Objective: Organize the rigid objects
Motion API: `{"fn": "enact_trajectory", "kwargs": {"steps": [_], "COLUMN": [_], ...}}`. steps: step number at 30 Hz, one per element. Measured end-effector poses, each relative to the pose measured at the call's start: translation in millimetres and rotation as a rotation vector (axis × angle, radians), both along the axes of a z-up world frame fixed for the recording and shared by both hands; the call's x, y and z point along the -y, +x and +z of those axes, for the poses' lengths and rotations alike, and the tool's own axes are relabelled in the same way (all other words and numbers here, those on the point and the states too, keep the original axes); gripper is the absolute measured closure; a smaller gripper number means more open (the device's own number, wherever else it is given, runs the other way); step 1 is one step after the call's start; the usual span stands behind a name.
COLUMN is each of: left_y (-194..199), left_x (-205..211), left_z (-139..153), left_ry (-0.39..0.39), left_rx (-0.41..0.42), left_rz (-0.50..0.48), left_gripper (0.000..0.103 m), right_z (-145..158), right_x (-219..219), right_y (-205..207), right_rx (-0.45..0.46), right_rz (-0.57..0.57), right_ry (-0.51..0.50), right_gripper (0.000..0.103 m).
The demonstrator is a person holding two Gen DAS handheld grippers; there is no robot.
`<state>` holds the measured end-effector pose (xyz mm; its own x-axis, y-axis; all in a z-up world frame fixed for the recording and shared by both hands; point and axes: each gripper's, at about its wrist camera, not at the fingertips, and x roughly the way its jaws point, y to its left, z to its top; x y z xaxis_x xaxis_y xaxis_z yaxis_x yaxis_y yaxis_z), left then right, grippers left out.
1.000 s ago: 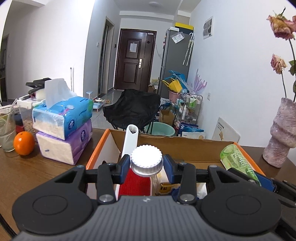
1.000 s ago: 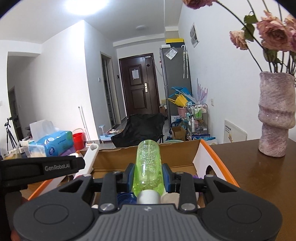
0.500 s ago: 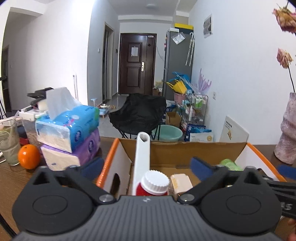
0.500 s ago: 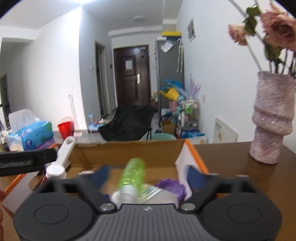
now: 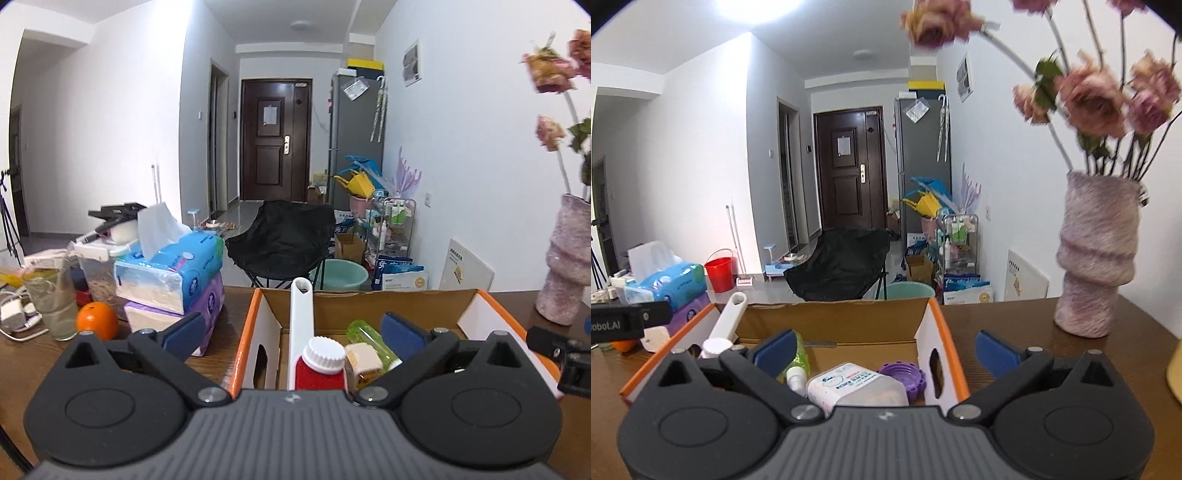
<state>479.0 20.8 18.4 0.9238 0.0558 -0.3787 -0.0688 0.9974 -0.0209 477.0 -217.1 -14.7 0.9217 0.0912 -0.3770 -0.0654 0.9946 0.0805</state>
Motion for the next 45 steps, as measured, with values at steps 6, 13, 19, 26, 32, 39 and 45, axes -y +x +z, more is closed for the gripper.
{"fn": "enact_trajectory", "kwargs": {"steps": [6,13,19,26,32,39,45], "left_y": [-61,-154,-239,-324,-390,-448,-467], "left_x": [9,14,10,5,1,4,5], "left_z": [21,39,42,38,28,19,17], "left_ry": [0.000,0.021,0.005,0.019,0.009,0.024,0.021], "left_rx": [0.039,0.068,0.070,0.061,0.058,0.058,0.067], "left_rz": [-0.044,-0.058,-0.058,-0.052,-0.056,-0.082,-0.090], "left_gripper": [0.000,0.000,0.000,0.000,0.000,0.000,0.000], "right_z": [25,46,54,60,56,49,48], "right_x": [6,7,11,16,15,9,8], "right_y": [-58,-146,-231,-322,-388,-444,-464], "right_rx": [0.024,0.063,0.070,0.081,0.076,0.078,0.084], "right_rz": [0.019,0.028,0.037,0.031,0.021,0.037,0.036], "right_ry": [-0.008,-0.035,-0.040,-0.040,-0.054,-0.070,-0.073], "right_gripper": [0.000,0.000,0.000,0.000,0.000,0.000,0.000]}}
